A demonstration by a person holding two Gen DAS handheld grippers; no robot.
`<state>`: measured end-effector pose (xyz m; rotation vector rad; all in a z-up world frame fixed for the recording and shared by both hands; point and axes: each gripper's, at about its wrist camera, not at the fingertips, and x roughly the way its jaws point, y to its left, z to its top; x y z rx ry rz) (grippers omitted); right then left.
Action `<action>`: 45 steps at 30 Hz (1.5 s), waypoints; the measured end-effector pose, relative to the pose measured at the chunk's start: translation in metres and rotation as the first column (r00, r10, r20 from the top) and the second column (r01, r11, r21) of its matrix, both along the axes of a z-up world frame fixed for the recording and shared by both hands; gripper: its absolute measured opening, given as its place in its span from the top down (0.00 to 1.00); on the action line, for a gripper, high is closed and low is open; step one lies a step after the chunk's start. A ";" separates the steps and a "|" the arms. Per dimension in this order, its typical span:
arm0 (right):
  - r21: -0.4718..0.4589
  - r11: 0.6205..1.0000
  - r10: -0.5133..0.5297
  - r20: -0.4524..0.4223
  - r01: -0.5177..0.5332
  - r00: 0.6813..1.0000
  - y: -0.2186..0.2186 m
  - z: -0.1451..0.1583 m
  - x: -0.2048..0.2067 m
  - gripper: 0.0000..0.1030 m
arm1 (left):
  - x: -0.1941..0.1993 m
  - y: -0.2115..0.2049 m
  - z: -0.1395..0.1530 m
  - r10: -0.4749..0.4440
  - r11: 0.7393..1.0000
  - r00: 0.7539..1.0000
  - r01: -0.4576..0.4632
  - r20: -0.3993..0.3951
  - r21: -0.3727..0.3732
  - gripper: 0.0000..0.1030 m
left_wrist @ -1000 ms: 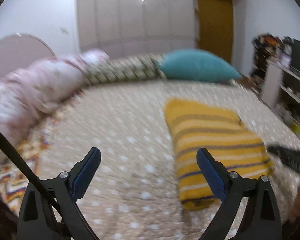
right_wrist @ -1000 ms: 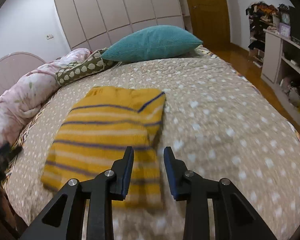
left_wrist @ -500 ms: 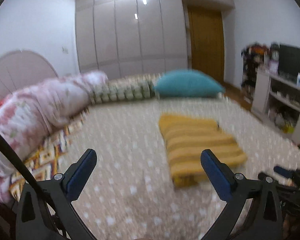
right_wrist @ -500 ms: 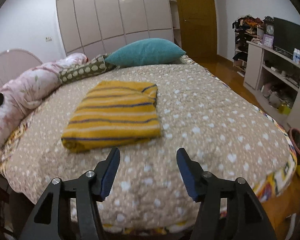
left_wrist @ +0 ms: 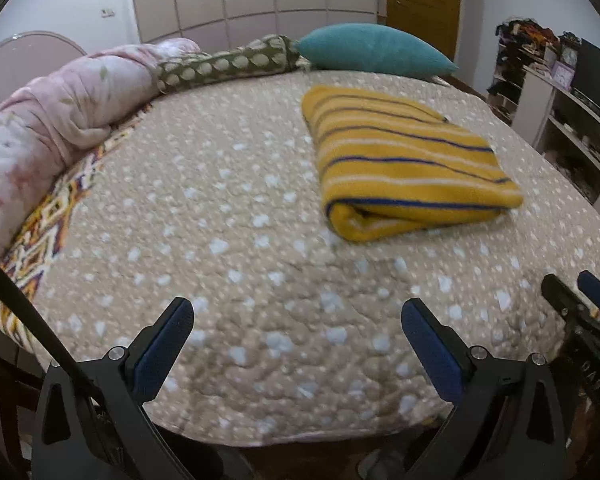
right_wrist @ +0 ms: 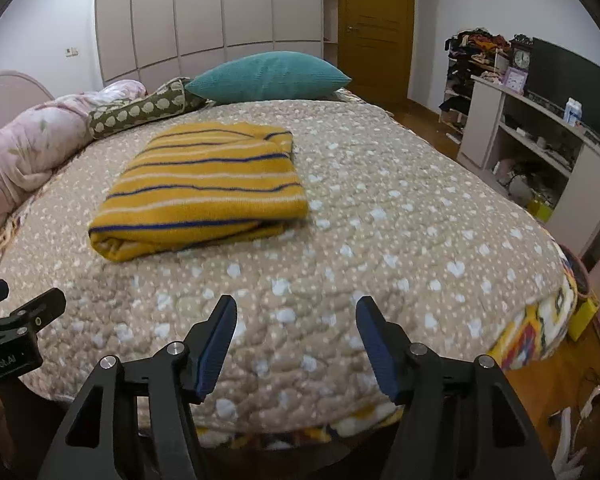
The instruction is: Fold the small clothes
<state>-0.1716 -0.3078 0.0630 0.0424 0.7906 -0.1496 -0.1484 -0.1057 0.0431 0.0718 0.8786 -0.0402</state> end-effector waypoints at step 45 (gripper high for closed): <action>-0.057 0.998 -0.032 -0.074 0.028 0.997 0.012 -0.024 -0.006 0.27 | 0.007 0.004 -0.021 -0.040 0.986 0.988 0.016 -0.148 -0.163 0.00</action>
